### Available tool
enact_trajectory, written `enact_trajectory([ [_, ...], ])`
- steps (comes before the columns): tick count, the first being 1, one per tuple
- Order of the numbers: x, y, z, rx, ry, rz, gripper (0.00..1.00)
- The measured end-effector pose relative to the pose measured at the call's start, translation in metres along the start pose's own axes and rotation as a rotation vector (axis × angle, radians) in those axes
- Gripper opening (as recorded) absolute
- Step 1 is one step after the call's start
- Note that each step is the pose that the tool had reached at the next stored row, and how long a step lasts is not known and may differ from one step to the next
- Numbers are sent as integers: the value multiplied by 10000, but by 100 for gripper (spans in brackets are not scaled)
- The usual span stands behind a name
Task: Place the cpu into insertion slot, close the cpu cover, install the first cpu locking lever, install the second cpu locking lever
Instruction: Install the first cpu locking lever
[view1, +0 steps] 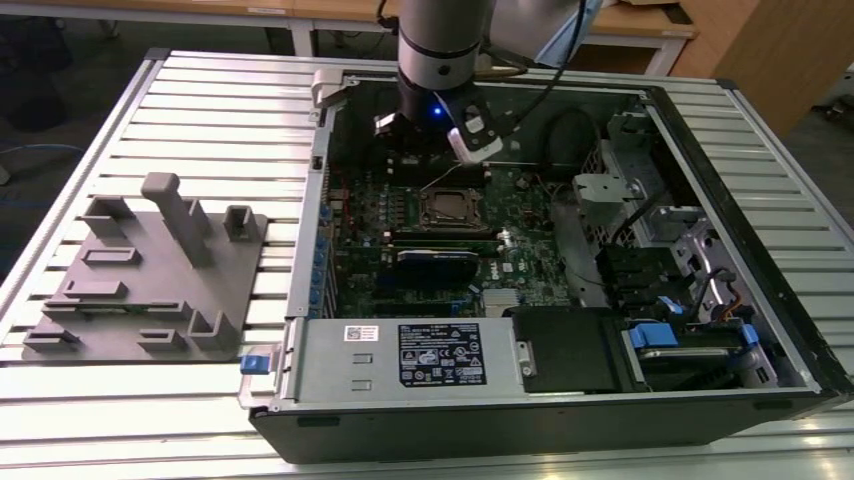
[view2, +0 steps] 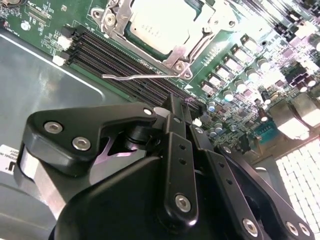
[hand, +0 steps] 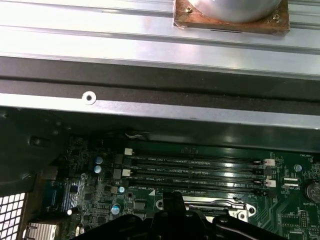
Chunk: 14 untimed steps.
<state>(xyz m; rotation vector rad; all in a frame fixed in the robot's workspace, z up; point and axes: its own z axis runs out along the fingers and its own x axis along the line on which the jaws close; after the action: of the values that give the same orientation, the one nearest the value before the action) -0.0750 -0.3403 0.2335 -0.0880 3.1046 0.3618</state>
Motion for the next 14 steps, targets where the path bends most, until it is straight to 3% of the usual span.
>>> enact_trajectory([
  [3, -15, -6, 21, 6, -1, 0, 10],
  [9, -126, -18, 45, 6, -1, 0, 10],
  [14, -179, -19, 56, 8, 0, 0, 10],
])
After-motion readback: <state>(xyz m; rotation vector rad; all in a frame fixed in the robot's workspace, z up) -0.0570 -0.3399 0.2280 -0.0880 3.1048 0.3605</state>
